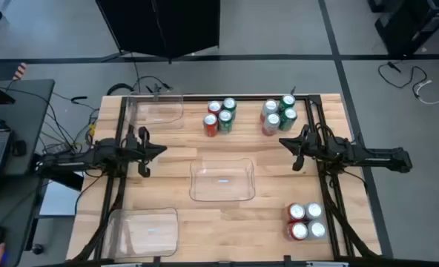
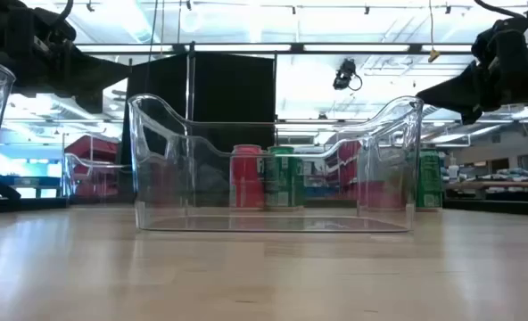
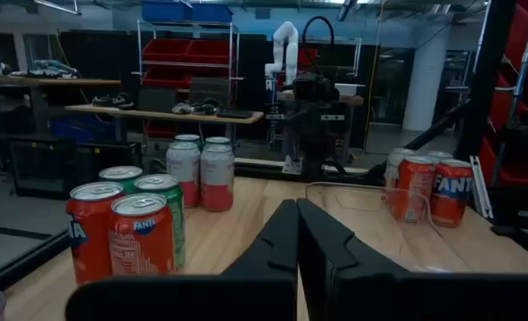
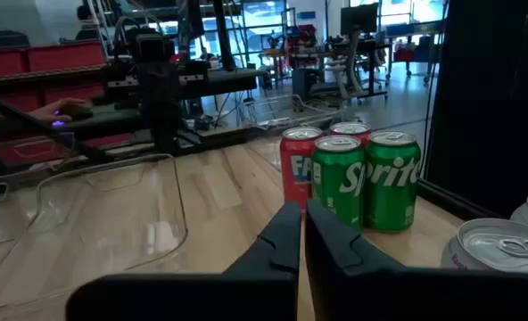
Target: Sort soda cans
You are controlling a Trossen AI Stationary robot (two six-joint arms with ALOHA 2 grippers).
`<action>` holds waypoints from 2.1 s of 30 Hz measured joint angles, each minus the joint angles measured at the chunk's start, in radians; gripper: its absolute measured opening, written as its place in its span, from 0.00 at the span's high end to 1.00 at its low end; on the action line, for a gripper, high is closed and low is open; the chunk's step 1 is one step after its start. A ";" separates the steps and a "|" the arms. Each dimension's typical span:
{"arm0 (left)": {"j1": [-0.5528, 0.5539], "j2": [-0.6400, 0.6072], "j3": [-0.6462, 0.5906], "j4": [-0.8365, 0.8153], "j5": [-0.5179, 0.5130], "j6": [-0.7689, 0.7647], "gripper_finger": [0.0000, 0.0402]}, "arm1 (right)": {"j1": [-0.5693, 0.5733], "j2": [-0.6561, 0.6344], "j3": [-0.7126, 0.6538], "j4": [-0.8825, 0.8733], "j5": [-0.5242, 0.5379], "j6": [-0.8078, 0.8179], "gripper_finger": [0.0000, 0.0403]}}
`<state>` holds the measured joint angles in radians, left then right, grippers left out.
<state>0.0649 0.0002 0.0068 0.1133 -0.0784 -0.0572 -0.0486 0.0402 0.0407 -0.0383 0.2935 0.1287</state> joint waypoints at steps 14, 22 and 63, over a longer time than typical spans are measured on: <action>0.000 0.000 0.000 0.000 0.000 0.000 0.99 | 0.000 0.000 0.000 0.000 0.000 0.000 0.98; 0.008 0.002 0.000 0.008 0.002 0.000 0.99 | 0.000 0.000 0.000 0.000 0.000 0.000 0.99; 0.008 0.002 0.000 0.079 -0.001 0.000 0.99 | -0.001 0.000 0.000 0.302 0.016 0.001 0.98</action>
<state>0.0731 0.0025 0.0071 0.1921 -0.0792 -0.0571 -0.0498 0.0402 0.0407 0.2636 0.3099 0.1298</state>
